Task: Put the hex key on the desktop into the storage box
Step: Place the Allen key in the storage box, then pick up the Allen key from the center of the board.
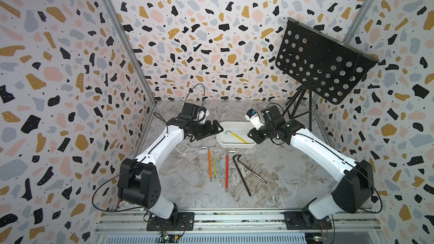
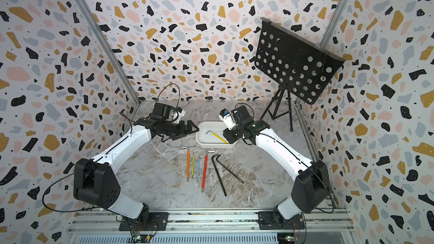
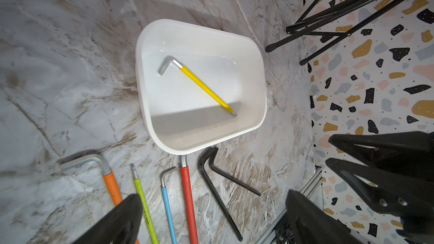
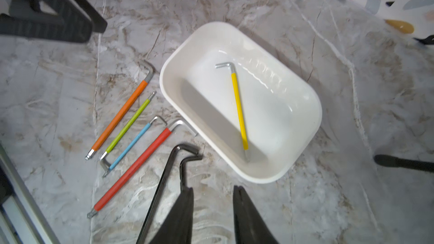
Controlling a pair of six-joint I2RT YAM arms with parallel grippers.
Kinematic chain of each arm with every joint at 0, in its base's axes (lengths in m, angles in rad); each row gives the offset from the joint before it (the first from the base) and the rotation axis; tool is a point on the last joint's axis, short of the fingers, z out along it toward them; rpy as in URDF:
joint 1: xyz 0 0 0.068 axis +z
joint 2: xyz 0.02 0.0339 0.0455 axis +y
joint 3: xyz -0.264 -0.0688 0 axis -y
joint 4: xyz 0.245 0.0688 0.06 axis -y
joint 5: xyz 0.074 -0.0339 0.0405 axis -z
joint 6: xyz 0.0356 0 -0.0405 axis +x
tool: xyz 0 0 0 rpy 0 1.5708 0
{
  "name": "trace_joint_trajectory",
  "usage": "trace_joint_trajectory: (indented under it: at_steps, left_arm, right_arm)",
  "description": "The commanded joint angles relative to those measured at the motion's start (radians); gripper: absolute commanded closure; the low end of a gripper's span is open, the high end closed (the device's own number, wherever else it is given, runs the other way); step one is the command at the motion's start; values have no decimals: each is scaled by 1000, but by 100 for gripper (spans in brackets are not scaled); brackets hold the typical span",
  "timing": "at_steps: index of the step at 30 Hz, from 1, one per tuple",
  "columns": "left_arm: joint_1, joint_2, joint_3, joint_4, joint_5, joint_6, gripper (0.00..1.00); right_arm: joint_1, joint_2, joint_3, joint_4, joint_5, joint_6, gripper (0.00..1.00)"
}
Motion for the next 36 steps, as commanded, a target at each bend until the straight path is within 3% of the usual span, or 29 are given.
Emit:
trace_joint_trajectory:
  at_steps: [1,4,10,17,36]
  left_arm:
    - [-10,-15,3,17,27,21,0]
    - [-17,-36,-3,26,23,31,0]
    - [-41,-85,-23,60,22,58,0]
    - [-43,-96,-36,78,4,57,0]
    - [-42,-87,-34,70,-26,51,0]
  right_arm:
    - [1,-108,-78,11,-47,30,60]
    - [7,-180,-156,4,-39,38,47]
    - [15,-272,-283,2,-32,99,44]
    - [64,-283,-410,67,-61,160,41]
    - [184,50,-352,108,105,180,50]
